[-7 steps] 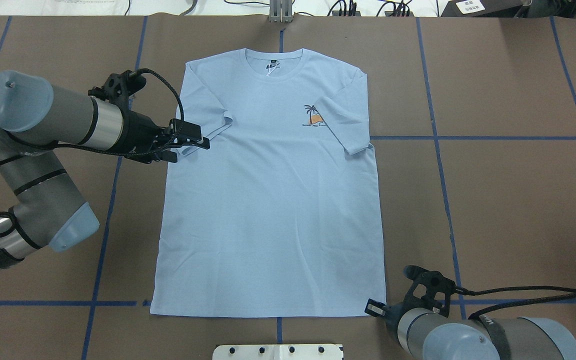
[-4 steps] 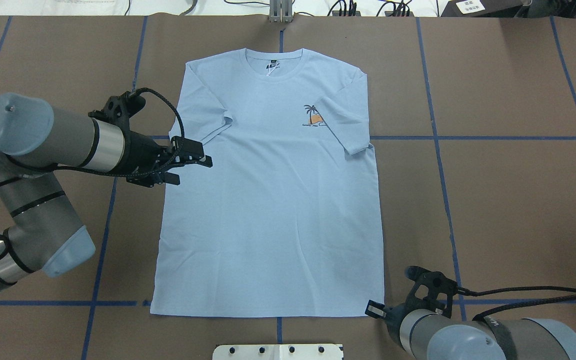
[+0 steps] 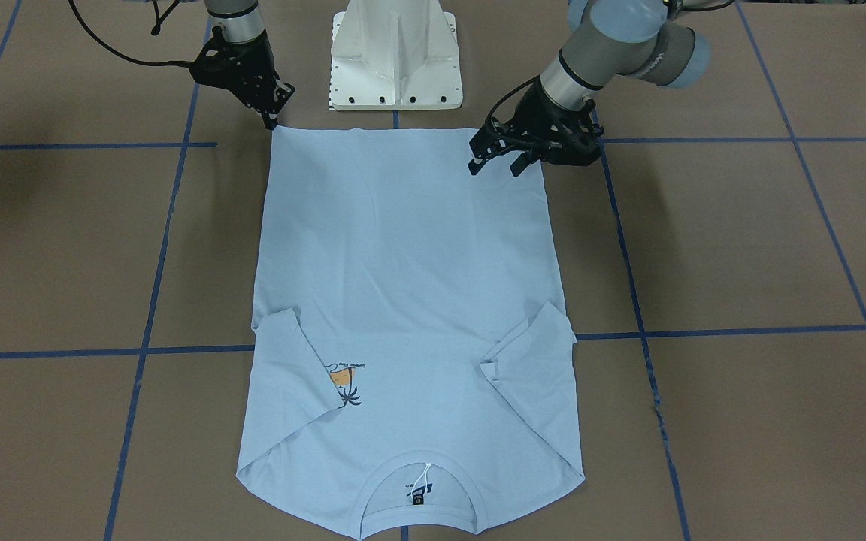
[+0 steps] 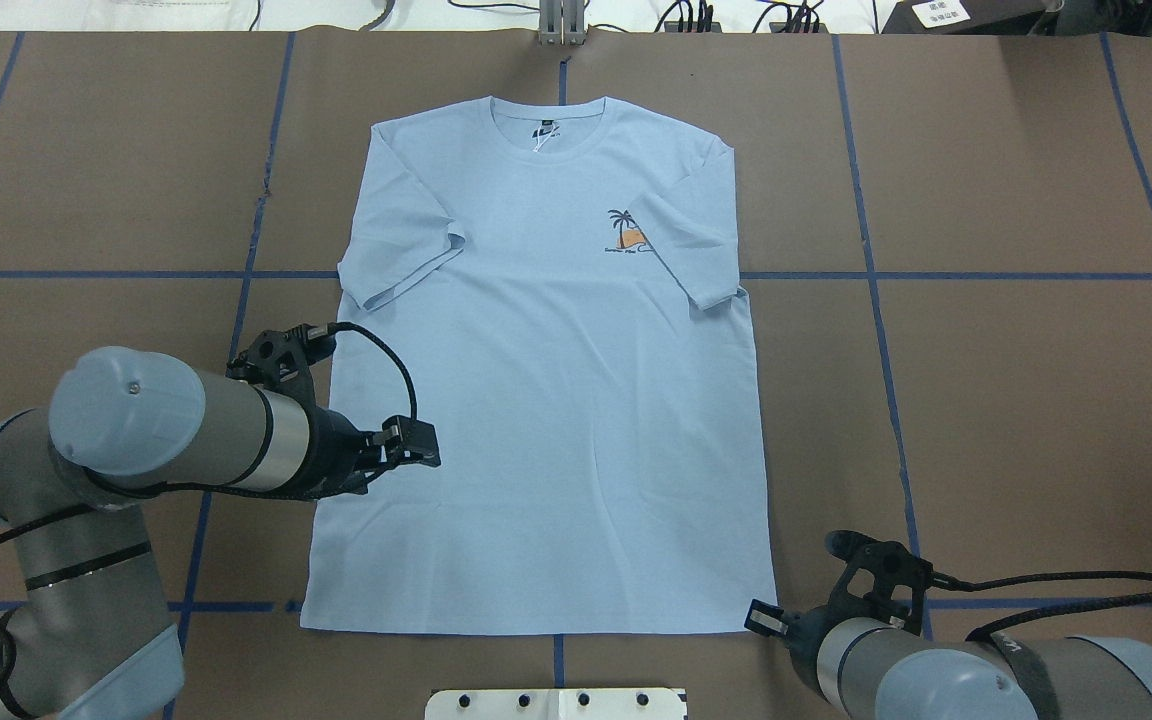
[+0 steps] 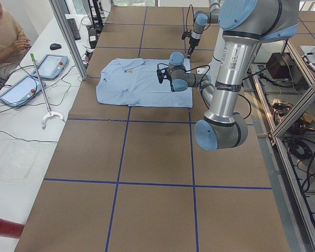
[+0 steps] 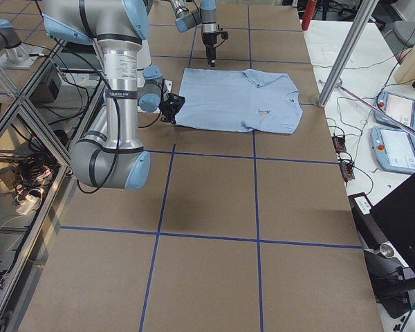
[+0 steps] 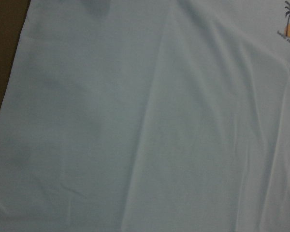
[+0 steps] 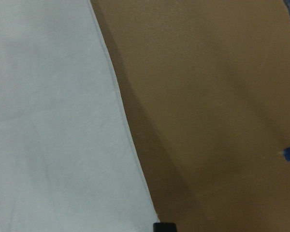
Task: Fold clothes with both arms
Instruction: 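Move the left gripper down to the other hem corner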
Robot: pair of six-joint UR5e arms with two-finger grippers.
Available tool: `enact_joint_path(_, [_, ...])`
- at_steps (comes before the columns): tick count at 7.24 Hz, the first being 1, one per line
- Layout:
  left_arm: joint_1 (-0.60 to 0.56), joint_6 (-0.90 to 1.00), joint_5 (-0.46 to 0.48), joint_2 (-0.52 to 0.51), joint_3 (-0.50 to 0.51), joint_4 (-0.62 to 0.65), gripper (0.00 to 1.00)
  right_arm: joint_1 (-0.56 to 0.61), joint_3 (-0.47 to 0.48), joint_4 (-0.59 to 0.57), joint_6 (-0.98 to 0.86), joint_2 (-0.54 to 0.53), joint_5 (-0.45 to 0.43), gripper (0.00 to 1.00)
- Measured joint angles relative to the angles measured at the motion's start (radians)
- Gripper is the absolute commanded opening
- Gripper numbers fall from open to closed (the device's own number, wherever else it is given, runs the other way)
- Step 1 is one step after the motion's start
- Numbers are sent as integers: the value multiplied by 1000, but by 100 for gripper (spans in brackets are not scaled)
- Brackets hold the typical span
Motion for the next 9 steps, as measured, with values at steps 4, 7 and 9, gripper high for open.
enact_joint_path(4, [52,4,28,41,-22,50,96,1,1,-1,0,-1,0,0])
enact_joint_path(7, [127,-41,77,133,-40,53,90,0,1,0,0,1,0,0])
enact_joint_path(9, [162,-64,81,160,-45,55,88,-1,1,1,0,3,0,0])
